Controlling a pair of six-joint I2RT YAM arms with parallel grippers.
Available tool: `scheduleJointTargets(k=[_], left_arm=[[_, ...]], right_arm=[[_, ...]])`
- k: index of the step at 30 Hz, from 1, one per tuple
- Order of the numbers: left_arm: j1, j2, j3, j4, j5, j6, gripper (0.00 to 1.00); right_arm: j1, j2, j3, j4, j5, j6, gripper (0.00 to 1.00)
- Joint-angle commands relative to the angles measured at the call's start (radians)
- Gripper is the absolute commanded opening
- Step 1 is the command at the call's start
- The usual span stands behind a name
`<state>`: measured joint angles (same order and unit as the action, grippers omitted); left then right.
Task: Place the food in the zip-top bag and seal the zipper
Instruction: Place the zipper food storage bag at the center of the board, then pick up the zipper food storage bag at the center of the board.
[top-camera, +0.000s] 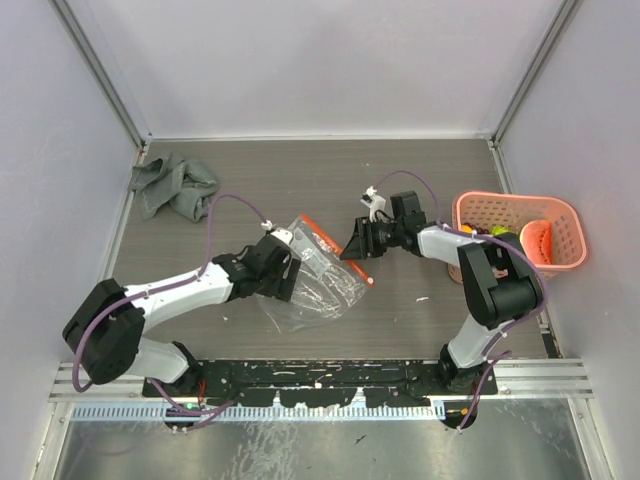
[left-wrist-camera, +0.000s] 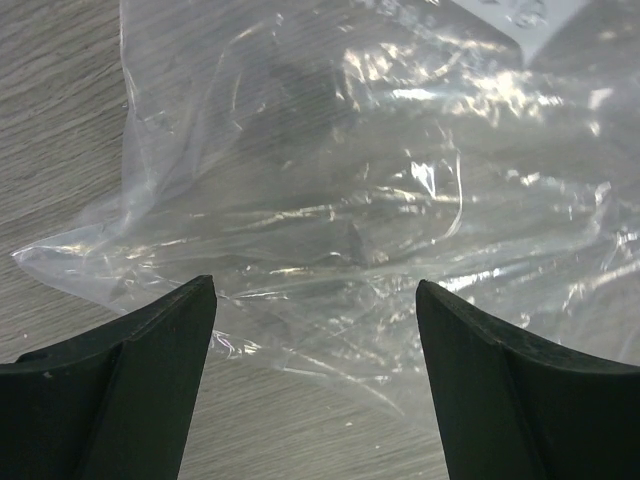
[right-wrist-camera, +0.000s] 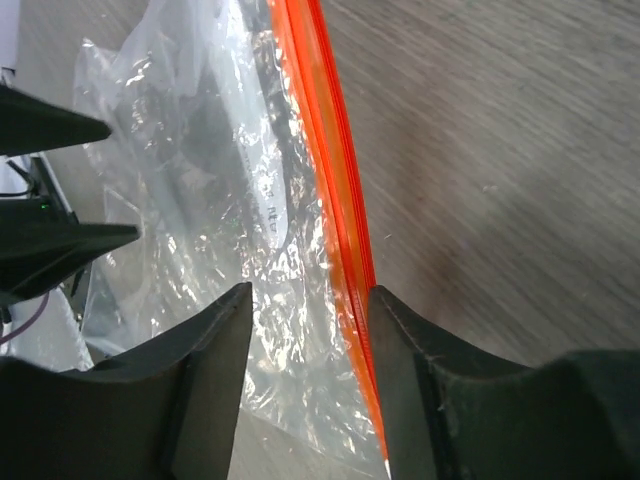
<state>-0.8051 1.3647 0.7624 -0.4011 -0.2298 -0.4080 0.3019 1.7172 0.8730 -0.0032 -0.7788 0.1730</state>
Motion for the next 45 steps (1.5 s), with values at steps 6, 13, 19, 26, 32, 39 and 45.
scheduleJointTargets(k=[6,13,19,26,32,39,45], left_arm=[[0.03,0.051,0.041,0.076,0.025,0.009,0.81],[0.033,0.038,0.037,0.052,0.016,0.007,0.8],[0.036,-0.038,-0.001,0.043,-0.013,-0.012,0.84],[0.05,0.043,-0.007,0.077,0.012,-0.027,0.83],[0.068,0.134,-0.004,0.118,0.047,-0.034,0.8],[0.073,0.153,-0.012,0.143,0.059,-0.04,0.79],[0.074,0.149,-0.017,0.143,0.055,-0.04,0.79]], right_arm=[[0.013,-0.158,-0.108,0.158,-0.084,0.066,0.43],[0.016,-0.142,-0.113,0.14,0.128,0.058,0.52],[0.05,-0.034,-0.05,0.153,0.081,0.061,0.63],[0.075,0.015,-0.046,0.211,-0.003,0.09,0.55],[0.076,-0.039,-0.069,0.231,-0.048,0.106,0.41],[0.094,-0.036,-0.077,0.235,-0.066,0.113,0.35],[0.096,-0.075,-0.094,0.235,-0.055,0.116,0.26]])
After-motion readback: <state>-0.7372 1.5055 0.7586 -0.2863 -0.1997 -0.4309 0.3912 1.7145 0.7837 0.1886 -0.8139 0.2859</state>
